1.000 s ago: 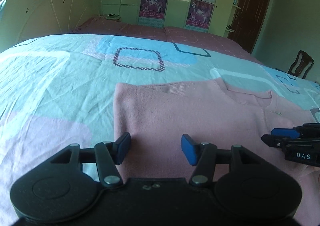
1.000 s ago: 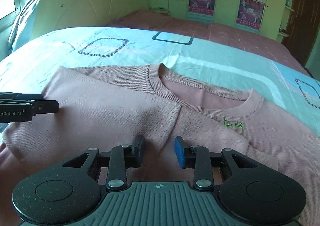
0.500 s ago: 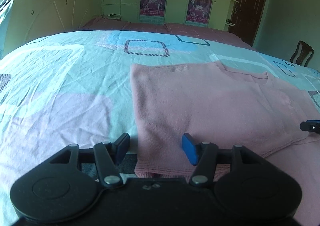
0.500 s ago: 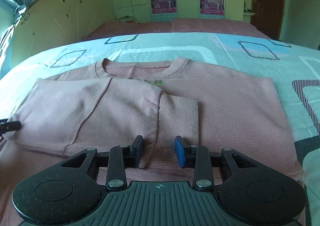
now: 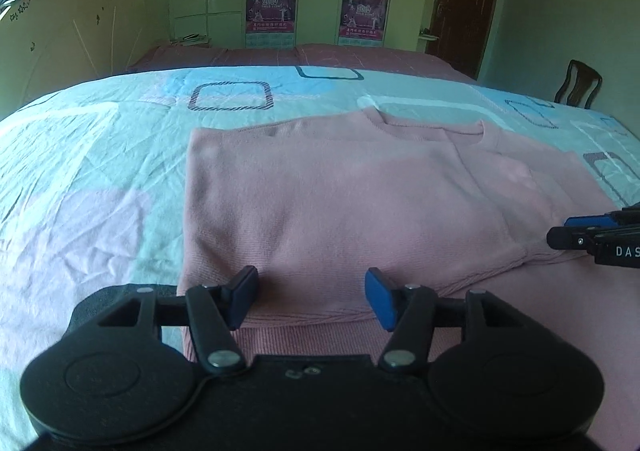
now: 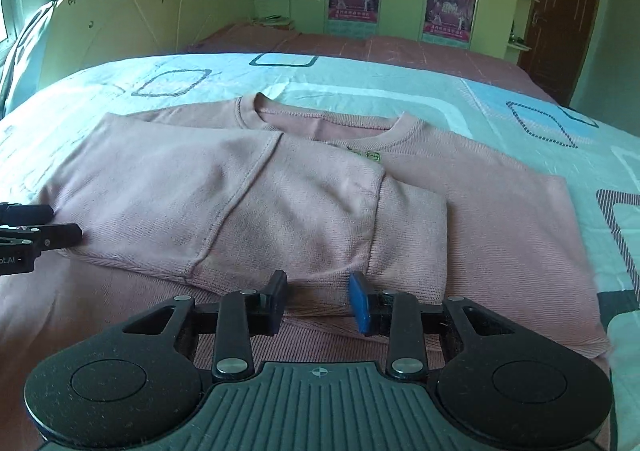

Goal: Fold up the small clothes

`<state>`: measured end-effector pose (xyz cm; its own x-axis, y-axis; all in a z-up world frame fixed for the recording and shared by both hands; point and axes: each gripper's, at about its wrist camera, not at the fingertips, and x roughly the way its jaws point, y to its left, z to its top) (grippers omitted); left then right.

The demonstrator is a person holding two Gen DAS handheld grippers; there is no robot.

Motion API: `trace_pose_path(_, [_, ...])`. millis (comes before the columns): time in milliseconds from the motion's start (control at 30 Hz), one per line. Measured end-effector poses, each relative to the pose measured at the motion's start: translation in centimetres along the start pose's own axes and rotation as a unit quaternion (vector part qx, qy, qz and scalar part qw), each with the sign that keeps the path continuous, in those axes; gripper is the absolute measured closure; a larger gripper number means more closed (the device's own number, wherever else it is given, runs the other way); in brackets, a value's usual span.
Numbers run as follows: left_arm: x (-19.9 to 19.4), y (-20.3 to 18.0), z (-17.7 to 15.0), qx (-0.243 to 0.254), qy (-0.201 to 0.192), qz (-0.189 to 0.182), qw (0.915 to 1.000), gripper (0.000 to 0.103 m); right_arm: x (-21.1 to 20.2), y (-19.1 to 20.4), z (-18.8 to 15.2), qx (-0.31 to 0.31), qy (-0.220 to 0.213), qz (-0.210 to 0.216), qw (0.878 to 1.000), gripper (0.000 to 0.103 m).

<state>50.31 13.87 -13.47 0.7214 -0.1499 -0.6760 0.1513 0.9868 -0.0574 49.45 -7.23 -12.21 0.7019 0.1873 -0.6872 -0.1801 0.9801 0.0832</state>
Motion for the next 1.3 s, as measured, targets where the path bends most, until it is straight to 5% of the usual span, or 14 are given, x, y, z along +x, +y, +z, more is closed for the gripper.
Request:
trace_pose_path(167, [-0.1,-1.9,0.2,0.007,-0.010,-0.020,0.9997,0.046,0.2,2.5,0.1,-0.001,-0.009,0.041,0.999,0.070])
trace_pose_path(300, [1.2,-3.0,-0.5,0.030,0.009,-0.014,0.9994,0.043,1.8,4.4,-1.6,-0.045,0.004,0.020,0.999,0.070])
trace_pose_path(500, [0.3,-0.8,-0.8,0.020,0.000,-0.010,0.9997,0.042,1.4,3.3,-1.5,-0.057,0.015,0.036,0.998,0.070])
trace_pose_path(633, [-0.8,1.2,-1.4,0.014,-0.010,0.007,0.9998,0.043,-1.3,0.6,-0.7,-0.004,-0.029,0.009,1.000,0.070])
trace_pose_path(733, [-0.8,1.9,-1.8,0.013,-0.009,0.000,0.9999,0.043,0.5,-2.4,-1.8,0.032,0.025,-0.020,0.999,0.070])
trace_pose_path(1000, [-0.5,1.4,-1.5,0.021,-0.003,0.008,0.9997,0.042,-0.3,-3.0,-2.0,0.039,0.015,-0.009,0.999,0.070])
trace_pose_path(1133, [-0.7,1.6,-1.8,0.030,-0.001,0.005,0.9995,0.042,-2.2,-3.2,-1.6,0.055,-0.033,-0.027,0.998,0.070])
trace_pose_path(1233, [-0.8,1.4,-2.1,0.034,-0.003,0.009,0.9994,0.042,0.0,-4.0,-1.5,0.068,0.027,-0.045,0.996,0.070])
trace_pose_path(1300, [-0.8,1.3,-2.2,0.033,-0.003,0.011,0.9994,0.042,0.3,-4.0,-1.5,0.057,0.023,-0.046,0.997,0.070])
